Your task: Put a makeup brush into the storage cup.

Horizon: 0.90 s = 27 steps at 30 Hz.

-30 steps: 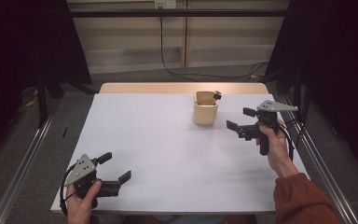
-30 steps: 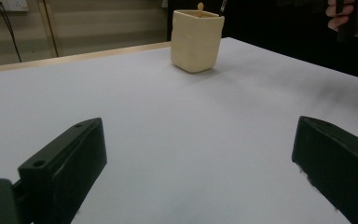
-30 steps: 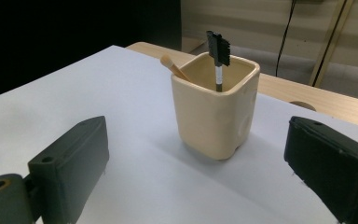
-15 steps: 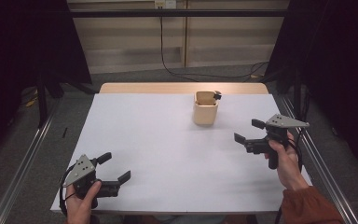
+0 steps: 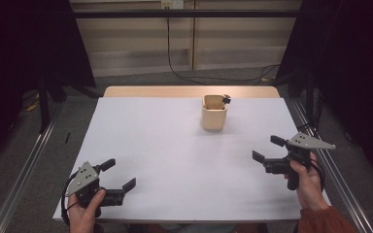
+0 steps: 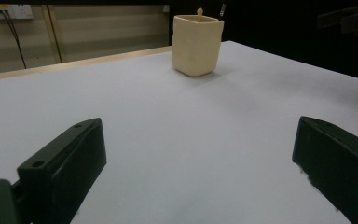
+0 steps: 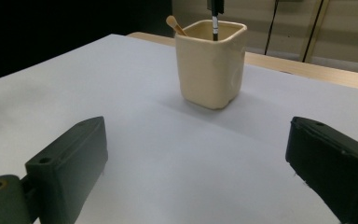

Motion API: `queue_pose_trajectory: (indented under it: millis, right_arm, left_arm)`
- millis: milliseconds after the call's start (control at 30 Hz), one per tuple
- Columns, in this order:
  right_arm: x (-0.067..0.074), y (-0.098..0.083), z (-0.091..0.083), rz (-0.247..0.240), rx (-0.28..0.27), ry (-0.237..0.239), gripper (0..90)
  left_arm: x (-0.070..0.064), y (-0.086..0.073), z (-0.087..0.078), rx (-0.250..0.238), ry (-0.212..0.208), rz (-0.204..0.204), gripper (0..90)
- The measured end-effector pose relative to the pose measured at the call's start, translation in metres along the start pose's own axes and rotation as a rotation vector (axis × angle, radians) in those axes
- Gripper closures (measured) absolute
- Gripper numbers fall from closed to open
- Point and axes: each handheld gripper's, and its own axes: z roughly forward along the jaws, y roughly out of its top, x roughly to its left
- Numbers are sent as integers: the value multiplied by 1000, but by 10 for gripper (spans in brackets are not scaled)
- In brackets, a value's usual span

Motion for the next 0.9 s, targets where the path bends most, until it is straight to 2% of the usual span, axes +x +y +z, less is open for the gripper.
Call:
queue_pose_trajectory:
  millis: [233,267,367,400,533,633,733,900]
  right_arm:
    - [0,-19,-20,8,9,-34,46]
    - [0,-22,-24,9,9,-47,46]
    - [1,-29,-32,15,12,-46,37]
    - [1,-31,-34,21,13,-49,37]
    - [-1,-35,-44,47,-10,-61,36]
    - [-1,-39,-49,61,-20,-70,36]
    - [0,-43,-49,80,-17,-50,34]
    - [1,-43,-48,65,-22,-51,35]
  left_arm:
    - [-1,-1,-4,-25,6,-32,27]
    - [-1,-1,-4,-25,6,-28,27]
    - [-2,-1,-6,-24,7,-18,27]
    - [-3,-1,-6,-33,8,-29,27]
    - [-1,-2,-10,-53,21,-44,27]
    - [0,-3,-10,-42,24,-39,26]
    - [1,-3,-10,-38,26,-28,27]
    - [1,-3,-10,-28,28,-23,27]
